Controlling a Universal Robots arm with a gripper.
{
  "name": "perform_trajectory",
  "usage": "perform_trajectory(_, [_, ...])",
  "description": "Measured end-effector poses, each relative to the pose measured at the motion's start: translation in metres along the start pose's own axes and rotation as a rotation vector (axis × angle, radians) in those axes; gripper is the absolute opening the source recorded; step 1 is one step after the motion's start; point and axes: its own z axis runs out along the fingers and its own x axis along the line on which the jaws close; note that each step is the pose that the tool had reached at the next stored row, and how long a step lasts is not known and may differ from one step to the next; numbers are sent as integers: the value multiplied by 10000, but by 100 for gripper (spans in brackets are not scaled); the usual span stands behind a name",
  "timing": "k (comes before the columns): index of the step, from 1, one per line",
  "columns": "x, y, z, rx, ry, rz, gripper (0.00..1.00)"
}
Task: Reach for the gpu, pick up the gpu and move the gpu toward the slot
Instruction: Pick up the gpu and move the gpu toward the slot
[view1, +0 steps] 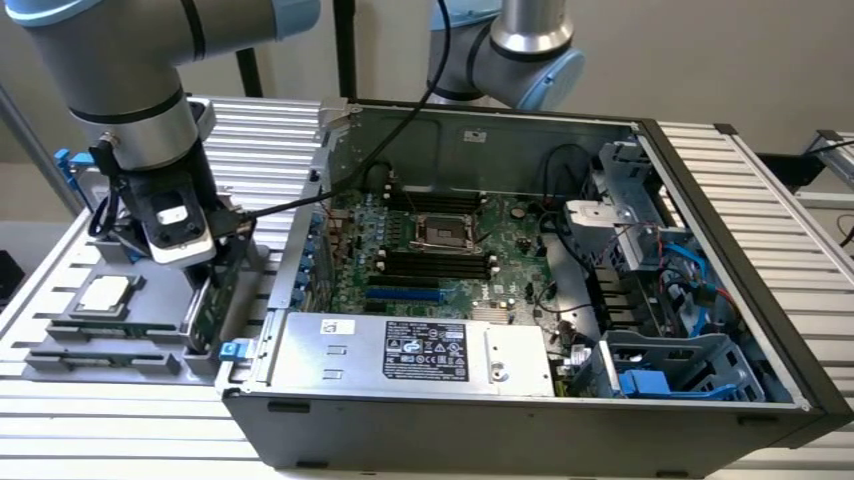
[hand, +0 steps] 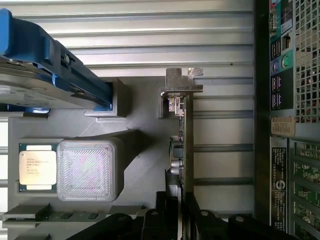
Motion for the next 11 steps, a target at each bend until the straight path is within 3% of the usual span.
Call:
perform_trajectory(6, [-14, 1, -126, 4, 130, -5, 26])
perform_trajectory(11, [-30, 2, -337, 7, 226, -5, 26])
